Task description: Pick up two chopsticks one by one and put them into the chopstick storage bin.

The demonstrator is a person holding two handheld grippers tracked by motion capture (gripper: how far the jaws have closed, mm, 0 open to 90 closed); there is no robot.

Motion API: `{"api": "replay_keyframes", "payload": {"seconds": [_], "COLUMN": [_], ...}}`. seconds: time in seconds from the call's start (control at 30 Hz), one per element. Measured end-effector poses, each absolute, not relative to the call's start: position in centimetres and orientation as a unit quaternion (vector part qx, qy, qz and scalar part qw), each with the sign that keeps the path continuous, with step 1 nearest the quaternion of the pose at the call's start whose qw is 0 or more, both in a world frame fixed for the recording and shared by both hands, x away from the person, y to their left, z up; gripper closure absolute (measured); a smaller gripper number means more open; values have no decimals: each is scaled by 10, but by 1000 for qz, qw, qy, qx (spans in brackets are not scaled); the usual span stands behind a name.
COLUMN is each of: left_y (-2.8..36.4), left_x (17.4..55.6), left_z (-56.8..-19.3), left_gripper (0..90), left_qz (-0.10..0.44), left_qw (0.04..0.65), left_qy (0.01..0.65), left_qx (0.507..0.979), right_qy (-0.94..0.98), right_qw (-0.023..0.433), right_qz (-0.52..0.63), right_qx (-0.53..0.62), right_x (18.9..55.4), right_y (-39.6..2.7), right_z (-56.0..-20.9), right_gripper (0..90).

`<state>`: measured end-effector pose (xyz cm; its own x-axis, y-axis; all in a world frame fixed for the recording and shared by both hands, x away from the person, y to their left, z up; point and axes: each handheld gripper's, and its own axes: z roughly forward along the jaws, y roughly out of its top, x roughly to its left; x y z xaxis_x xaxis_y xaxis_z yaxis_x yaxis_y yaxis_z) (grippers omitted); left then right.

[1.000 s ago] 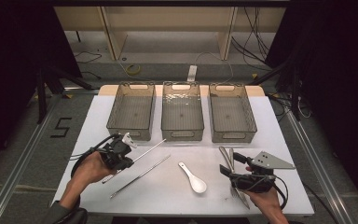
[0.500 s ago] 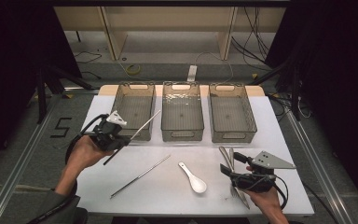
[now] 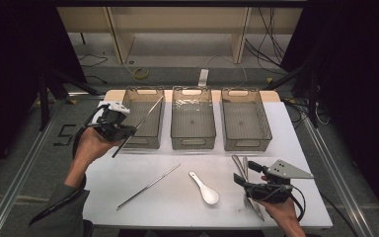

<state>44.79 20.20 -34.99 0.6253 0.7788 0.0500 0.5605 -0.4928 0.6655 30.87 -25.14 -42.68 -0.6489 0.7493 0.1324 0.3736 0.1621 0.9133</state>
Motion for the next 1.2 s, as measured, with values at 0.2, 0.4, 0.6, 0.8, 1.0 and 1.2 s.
{"api": "replay_keyframes", "payload": {"seconds": [0.2, 0.4, 0.6, 0.8, 1.0, 1.2], "left_y": [204, 204, 204, 205, 203, 206], "left_x": [464, 480, 493, 507, 518, 531], "left_z": [-346, -345, -341, -341, -343, -354], "left_gripper": [848, 848, 848, 848, 848, 848], "left_qz": [187, 194, 201, 207, 214, 212], "left_qw": [313, 315, 314, 314, 320, 319], "left_qy": [406, 417, 423, 432, 438, 454], "left_qx": [838, 830, 826, 820, 813, 804], "right_qy": [740, 738, 737, 738, 737, 738], "right_qw": [178, 177, 176, 176, 175, 176], "right_qz": [528, 531, 533, 533, 534, 533], "right_qx": [378, 377, 376, 374, 375, 375], "right_x": [309, 308, 308, 308, 308, 307], "right_y": [-251, -252, -253, -252, -252, -252], "right_z": [-427, -426, -426, -426, -426, -426], "right_gripper": [295, 290, 289, 289, 289, 289]}}
